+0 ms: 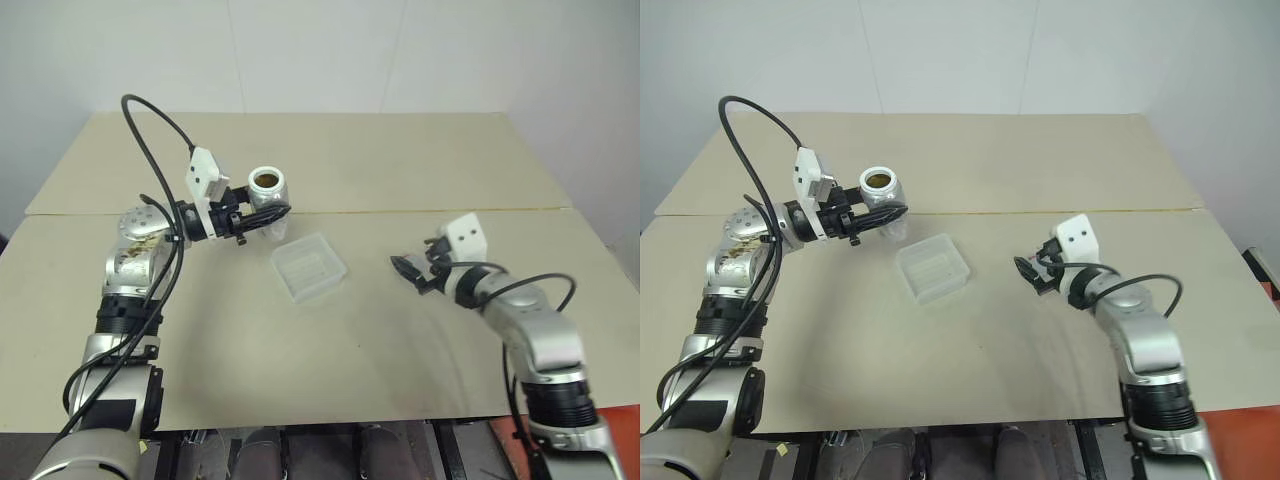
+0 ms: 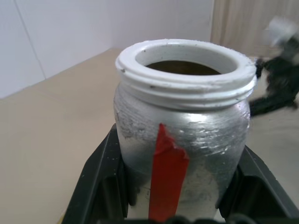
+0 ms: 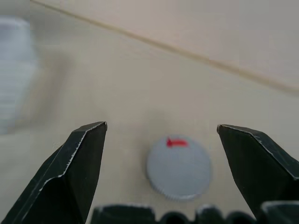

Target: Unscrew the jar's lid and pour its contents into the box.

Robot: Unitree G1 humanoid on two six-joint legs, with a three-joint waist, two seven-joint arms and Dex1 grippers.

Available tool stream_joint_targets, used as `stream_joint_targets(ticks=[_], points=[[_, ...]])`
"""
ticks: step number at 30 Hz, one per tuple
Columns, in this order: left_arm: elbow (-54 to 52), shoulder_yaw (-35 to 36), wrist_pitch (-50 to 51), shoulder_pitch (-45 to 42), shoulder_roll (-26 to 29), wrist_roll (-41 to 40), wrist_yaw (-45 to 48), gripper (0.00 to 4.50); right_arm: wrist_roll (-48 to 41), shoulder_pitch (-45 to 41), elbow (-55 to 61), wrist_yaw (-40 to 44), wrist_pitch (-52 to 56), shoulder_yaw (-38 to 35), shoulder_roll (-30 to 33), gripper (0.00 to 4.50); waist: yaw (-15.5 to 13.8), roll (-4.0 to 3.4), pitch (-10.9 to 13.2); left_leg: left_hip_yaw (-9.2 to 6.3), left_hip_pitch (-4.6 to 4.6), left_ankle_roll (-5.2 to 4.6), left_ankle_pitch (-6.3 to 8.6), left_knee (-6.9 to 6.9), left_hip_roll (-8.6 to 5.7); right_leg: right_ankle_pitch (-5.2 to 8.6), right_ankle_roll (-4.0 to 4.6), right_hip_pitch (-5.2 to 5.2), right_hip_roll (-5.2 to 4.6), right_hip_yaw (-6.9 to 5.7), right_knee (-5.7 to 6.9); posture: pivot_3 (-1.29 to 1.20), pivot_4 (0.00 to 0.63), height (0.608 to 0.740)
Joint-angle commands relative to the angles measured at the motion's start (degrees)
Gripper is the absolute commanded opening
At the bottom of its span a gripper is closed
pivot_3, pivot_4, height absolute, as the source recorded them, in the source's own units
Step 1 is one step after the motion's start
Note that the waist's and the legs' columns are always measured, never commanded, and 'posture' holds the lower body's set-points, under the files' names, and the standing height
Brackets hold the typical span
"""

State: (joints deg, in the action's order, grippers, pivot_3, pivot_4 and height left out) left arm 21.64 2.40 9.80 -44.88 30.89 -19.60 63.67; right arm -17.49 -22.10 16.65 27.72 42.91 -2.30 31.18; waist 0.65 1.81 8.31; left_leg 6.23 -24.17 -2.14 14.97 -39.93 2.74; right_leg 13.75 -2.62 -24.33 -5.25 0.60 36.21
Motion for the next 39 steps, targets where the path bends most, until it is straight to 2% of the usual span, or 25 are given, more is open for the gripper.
stream_joint_targets(ticks=[1, 3, 6, 8, 9, 11, 14, 16, 18, 22, 28, 34, 37, 39], points=[[2.7, -1.8, -8.2, -3.6, -0.7, 4.5, -1.0, 1.94, -9.5, -5.0, 4.1, 10.7, 5.6, -3.7, 6.1, 4.46, -0.1, 0.00, 0.0, 0.00, 0.02, -0.02, 0.01, -0.01, 0.00, 0.00, 0.00, 0.02, 0.00, 0.00, -0.02, 0.00, 0.150, 0.740], [6.6, -4.4, -17.9, -5.6, -1.1, 10.0, -2.9, 1.94, -14.7, -10.1, 1.9, 16.3, 9.2, -4.5, 9.3, 4.46, -0.2, 0.00, 0.0, 0.00, 0.03, -0.07, 0.04, -0.02, -0.02, -0.01, 0.01, 0.06, -0.01, -0.01, -0.07, 0.00, 0.150, 0.740], [14.6, -9.8, -37.4, -8.7, 0.2, 22.2, -9.2, 1.94, -16.5, -15.7, -2.0, 20.6, 11.8, -2.3, 12.5, 4.46, -0.4, 0.00, 0.0, 0.02, 0.06, -0.13, 0.07, -0.05, -0.03, -0.02, 0.03, 0.07, 0.00, 0.00, -0.11, 0.00, 0.150, 0.740], [19.4, -12.9, -46.9, -11.4, 0.9, 30.0, -16.1, 1.94, -16.1, -18.0, -3.3, 23.0, 11.6, -0.2, 14.4, 4.46, -0.7, 0.01, 0.0, 0.05, 0.07, -0.15, 0.08, 0.03, -0.04, -0.03, 0.03, 0.08, -0.01, -0.01, -0.11, 0.00, 0.150, 0.740], [21.4, -14.7, -51.3, -13.0, 1.6, 35.3, -21.4, 1.94, -16.0, -18.8, -3.9, 24.0, 11.6, 0.6, 15.2, 4.46, -0.8, 0.01, 0.0, 0.07, 0.04, -0.17, 0.10, 0.04, -0.04, -0.03, 0.03, 0.07, -0.01, -0.01, -0.11, 0.00, 0.150, 0.740], [23.3, -21.6, -58.0, -17.0, 4.8, 53.0, -39.1, 1.94, -15.5, -20.1, -4.5, 25.9, 11.1, 2.1, 16.3, 4.46, -1.1, 0.03, 0.0, 0.10, -0.06, -0.19, 0.11, 0.02, -0.05, -0.04, 0.00, -0.02, -0.03, 0.00, -0.14, 0.00, 0.150, 0.740], [23.5, -33.4, -57.4, -22.1, 8.3, 76.7, -65.8, 1.94, -15.1, -21.8, -5.4, 27.2, 10.8, 3.4, 16.9, 4.46, -1.5, 0.04, 0.0, 0.13, -0.16, -0.15, 0.08, -0.01, -0.12, -0.07, -0.06, -0.10, -0.09, 0.01, -0.13, 0.00, 0.150, 0.740], [23.5, -40.1, -53.4, -24.1, 9.0, 87.8, -79.7, 1.94, -15.2, -22.4, -5.6, 27.4, 10.9, 3.6, 16.9, 4.46, -1.8, 0.04, 0.0, 0.15, -0.17, -0.09, 0.05, -0.04, -0.13, -0.09, -0.09, -0.09, -0.14, 0.00, -0.11, 0.00, 0.150, 0.740], [23.5, -46.3, -49.8, -25.6, 9.3, 96.7, -89.5, 1.94, -15.6, -22.6, -5.3, 27.4, 11.4, 3.2, 16.6, 4.46, -2.2, 0.04, 0.0, 0.15, -0.16, -0.28, 0.16, -0.07, -0.13, -0.09, -0.10, -0.07, -0.15, -0.02, -0.10, 0.00, 0.150, 0.740], [25.0, -50.6, -45.9, -25.4, 7.5, 101.2, -96.9, 1.94, -15.9, -22.7, -4.8, 26.9, 12.0, 2.8, 16.7, 4.46, -2.6, 0.04, 0.0, 0.16, -0.27, -0.25, 0.14, -0.10, -0.11, -0.09, -0.10, -0.20, -0.15, -0.04, -0.05, 0.00, 0.150, 0.740], [24.9, -52.8, -42.8, -23.1, 5.0, 102.0, -99.4, 1.94, -16.1, -23.4, -4.3, 25.7, 13.1, 2.0, 16.5, 4.46, -2.8, 0.04, 0.0, 0.24, -0.33, 0.09, -0.06, -0.12, -0.09, -0.09, -0.10, -0.27, -0.15, -0.04, -0.05, 0.00, 0.150, 0.740], [25.8, -54.1, -41.8, -24.4, 5.5, 103.0, -100.6, 1.94, -16.3, -23.0, -3.6, 25.4, 12.9, 1.9, 16.6, 4.46, -2.8, 0.05, 0.0, 0.23, -0.33, 0.08, -0.06, -0.15, -0.09, -0.09, -0.10, -0.28, -0.14, -0.04, 0.00, 0.00, 0.150, 0.740], [25.8, -53.2, -43.1, -24.1, 5.8, 101.2, -100.7, 1.94, -16.4, -22.7, -3.1, 25.3, 12.6, 1.8, 16.3, 4.46, -2.8, 0.05, 0.0, 0.24, -0.33, 0.09, -0.06, -0.16, -0.10, -0.09, -0.10, -0.27, -0.15, -0.04, -0.01, 0.00, 0.150, 0.740], [26.2, -51.1, -45.7, -23.4, 6.0, 97.1, -98.5, 1.94, -16.3, -22.5, -3.2, 25.2, 12.3, 1.8, 16.0, 4.46, -2.8, 0.04, 0.0, 0.23, -0.34, 0.09, -0.06, -0.16, -0.09, -0.09, -0.10, -0.28, -0.15, -0.04, -0.01, 0.00, 0.150, 0.740]])
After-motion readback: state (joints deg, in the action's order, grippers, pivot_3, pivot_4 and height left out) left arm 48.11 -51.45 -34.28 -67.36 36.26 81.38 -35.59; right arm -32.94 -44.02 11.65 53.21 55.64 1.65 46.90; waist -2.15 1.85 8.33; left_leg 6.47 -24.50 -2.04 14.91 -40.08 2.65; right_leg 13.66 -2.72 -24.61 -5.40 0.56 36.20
